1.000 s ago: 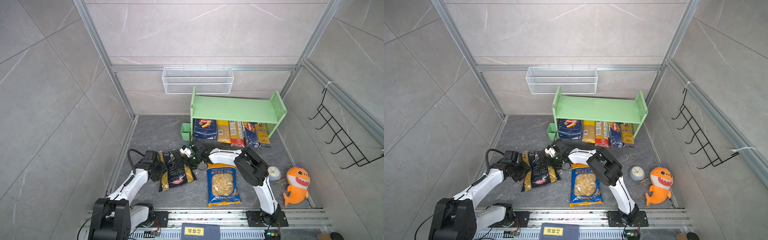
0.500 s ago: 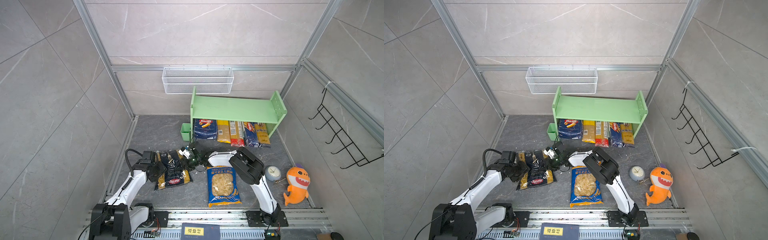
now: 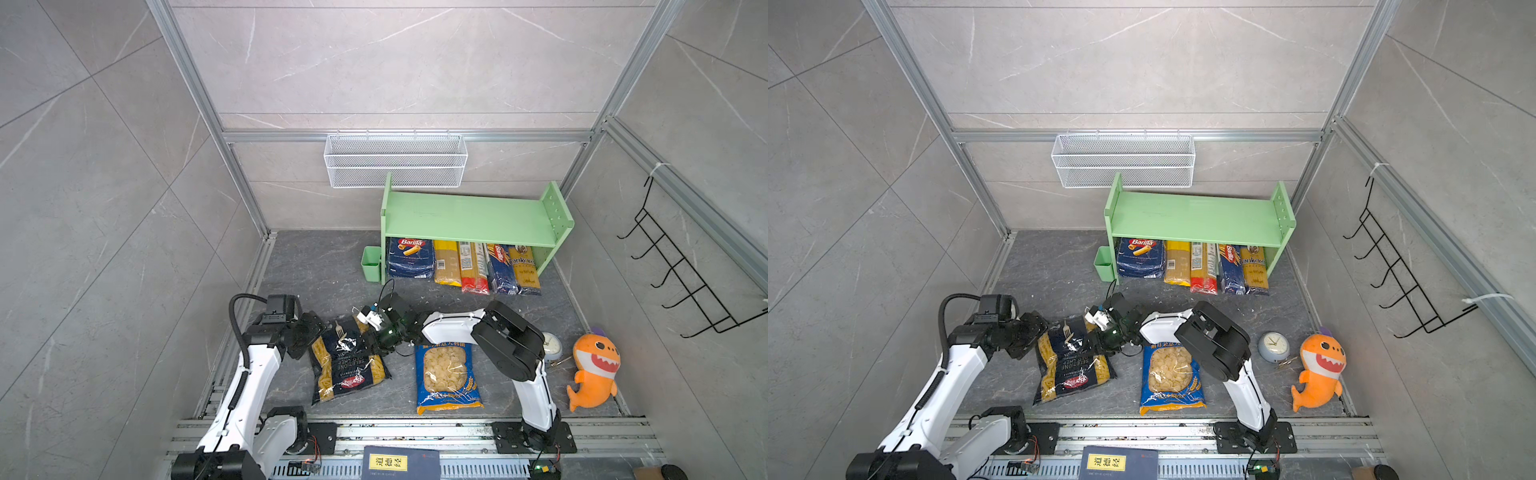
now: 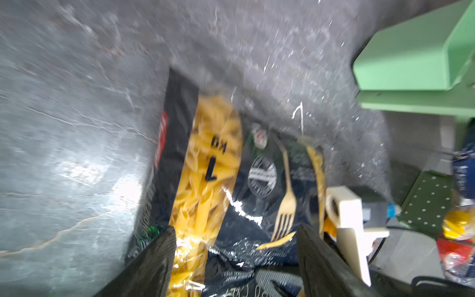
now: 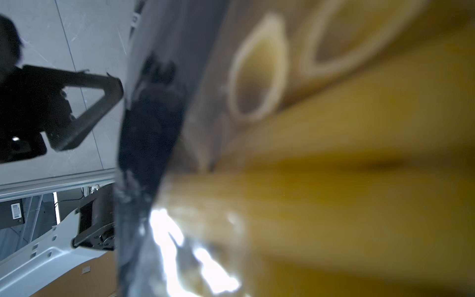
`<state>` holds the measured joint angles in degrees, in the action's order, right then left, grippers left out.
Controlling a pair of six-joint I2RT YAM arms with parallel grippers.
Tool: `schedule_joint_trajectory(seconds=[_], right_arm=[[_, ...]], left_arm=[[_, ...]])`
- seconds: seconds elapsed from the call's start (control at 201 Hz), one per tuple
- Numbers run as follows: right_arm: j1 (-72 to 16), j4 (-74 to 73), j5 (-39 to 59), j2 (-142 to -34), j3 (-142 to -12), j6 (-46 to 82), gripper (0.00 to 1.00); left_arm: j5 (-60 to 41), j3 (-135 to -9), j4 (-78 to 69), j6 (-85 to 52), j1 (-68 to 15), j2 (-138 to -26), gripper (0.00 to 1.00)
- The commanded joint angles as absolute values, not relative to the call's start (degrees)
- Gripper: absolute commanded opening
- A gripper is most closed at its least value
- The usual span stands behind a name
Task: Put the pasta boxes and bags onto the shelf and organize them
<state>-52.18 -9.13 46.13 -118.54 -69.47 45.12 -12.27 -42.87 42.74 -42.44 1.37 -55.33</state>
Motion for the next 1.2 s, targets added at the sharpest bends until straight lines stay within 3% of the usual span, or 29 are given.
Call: schedule_joint_trajectory(seconds=[0.0,0.573,1.19], right_arm=[[-52.4,-9.9,50.0,-111.7,-69.2,43.5,0.10],[-49.7,-20.6,53.4,-106.1,-63.8,53.8,0.03],[-48.0,7.0,51.2,-85.2,-75.1,43.2,0.02]], left_arm=[[-12.7,-45.8,48.4,-39.2,3.2,-53.6,0.76],[-11.4,-46.9,51.8,-40.1,4.7,-49.6,0.76],[-10.3,-48.1,48.5,-41.1,5.0,-51.7,0.76]])
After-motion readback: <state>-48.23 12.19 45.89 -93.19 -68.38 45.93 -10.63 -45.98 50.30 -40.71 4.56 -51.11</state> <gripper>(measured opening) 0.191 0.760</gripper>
